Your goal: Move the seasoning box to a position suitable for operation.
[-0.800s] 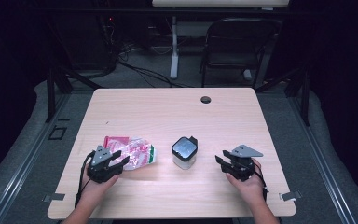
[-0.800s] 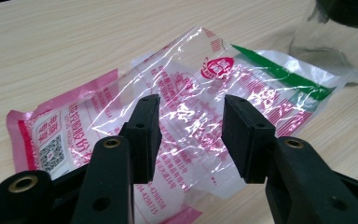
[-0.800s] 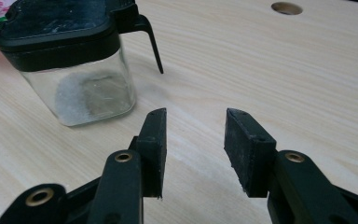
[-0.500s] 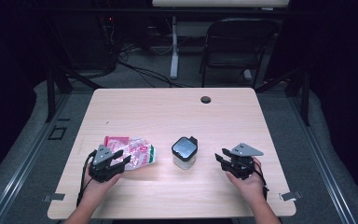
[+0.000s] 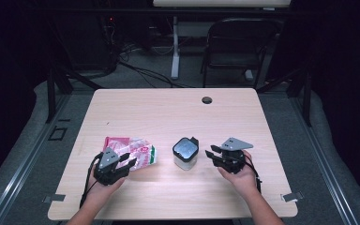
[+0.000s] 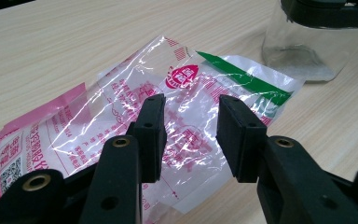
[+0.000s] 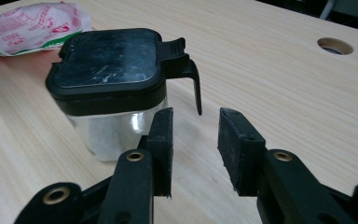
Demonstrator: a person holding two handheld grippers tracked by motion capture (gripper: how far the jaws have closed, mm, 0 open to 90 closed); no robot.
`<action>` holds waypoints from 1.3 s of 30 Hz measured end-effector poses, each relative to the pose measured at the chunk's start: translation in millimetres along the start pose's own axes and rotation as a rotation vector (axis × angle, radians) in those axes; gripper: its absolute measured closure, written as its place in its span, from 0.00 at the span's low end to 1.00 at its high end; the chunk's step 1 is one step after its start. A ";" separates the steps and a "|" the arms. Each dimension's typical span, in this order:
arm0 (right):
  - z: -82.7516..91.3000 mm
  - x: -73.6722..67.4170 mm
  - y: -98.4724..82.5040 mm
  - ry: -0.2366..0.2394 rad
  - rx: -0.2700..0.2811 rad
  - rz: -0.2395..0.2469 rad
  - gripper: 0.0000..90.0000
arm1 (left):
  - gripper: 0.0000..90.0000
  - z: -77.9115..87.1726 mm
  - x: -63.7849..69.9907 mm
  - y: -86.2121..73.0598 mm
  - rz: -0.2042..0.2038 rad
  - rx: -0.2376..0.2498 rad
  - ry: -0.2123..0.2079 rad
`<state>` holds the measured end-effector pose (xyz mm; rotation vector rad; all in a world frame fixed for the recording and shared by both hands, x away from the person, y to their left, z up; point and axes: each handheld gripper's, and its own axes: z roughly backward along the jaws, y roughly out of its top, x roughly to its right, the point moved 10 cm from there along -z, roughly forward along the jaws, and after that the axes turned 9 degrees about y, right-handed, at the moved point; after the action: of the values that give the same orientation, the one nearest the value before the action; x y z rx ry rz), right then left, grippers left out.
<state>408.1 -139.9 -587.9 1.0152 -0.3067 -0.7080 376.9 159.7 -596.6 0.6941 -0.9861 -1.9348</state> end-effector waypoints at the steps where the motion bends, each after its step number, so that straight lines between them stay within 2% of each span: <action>1: 0.0 0.0 0.0 0.000 0.000 0.000 0.73 | 0.69 0.0 0.0 0.0 0.000 0.000 0.000; 2: -8.5 2.2 -2.5 -0.001 -0.020 -0.001 0.73 | 0.69 0.7 0.7 0.4 -0.003 0.002 0.005; 6: -16.5 8.6 -10.4 -0.020 -0.049 -0.013 0.71 | 0.68 3.1 2.3 2.1 -0.008 0.012 0.007; 10: -17.1 12.0 -8.5 -0.026 -0.033 -0.029 0.70 | 0.68 6.2 3.0 7.4 -0.009 0.034 0.017; 14: -19.8 10.8 -7.5 -0.013 -0.038 -0.020 0.69 | 0.68 6.0 2.2 6.7 -0.028 0.031 0.033; 16: -21.1 9.2 -7.1 -0.005 -0.032 -0.023 0.69 | 0.68 5.4 1.3 6.1 -0.025 0.031 0.035; 17: -24.6 5.9 -6.6 0.017 -0.037 -0.010 0.69 | 0.68 5.0 0.3 5.8 -0.021 0.032 0.039; 20: -29.9 7.1 -7.7 0.017 -0.059 0.010 0.69 | 0.68 4.8 -3.5 4.7 -0.011 0.025 0.048; 24: -35.3 14.6 -8.8 0.006 -0.046 -0.011 0.69 | 0.68 6.5 -4.0 3.3 -0.016 0.029 0.055; 28: -37.2 16.6 -6.9 0.017 -0.050 -0.003 0.69 | 0.68 9.0 -4.9 1.9 -0.017 0.028 0.059; 30: -42.2 15.8 0.8 0.027 -0.043 0.037 0.69 | 0.68 11.4 -8.2 0.6 -0.003 0.028 0.067; 36: -52.4 18.6 6.0 0.042 -0.046 0.042 0.71 | 0.68 12.9 -11.4 -4.7 0.033 0.008 0.054; 39: -59.8 21.2 5.0 0.052 -0.060 0.056 0.72 | 0.69 12.8 -10.6 -7.8 0.025 -0.001 0.054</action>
<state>458.3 -112.5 -615.9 0.9631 -0.2659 -0.6360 369.2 176.3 -595.2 0.7261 -0.9564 -1.8853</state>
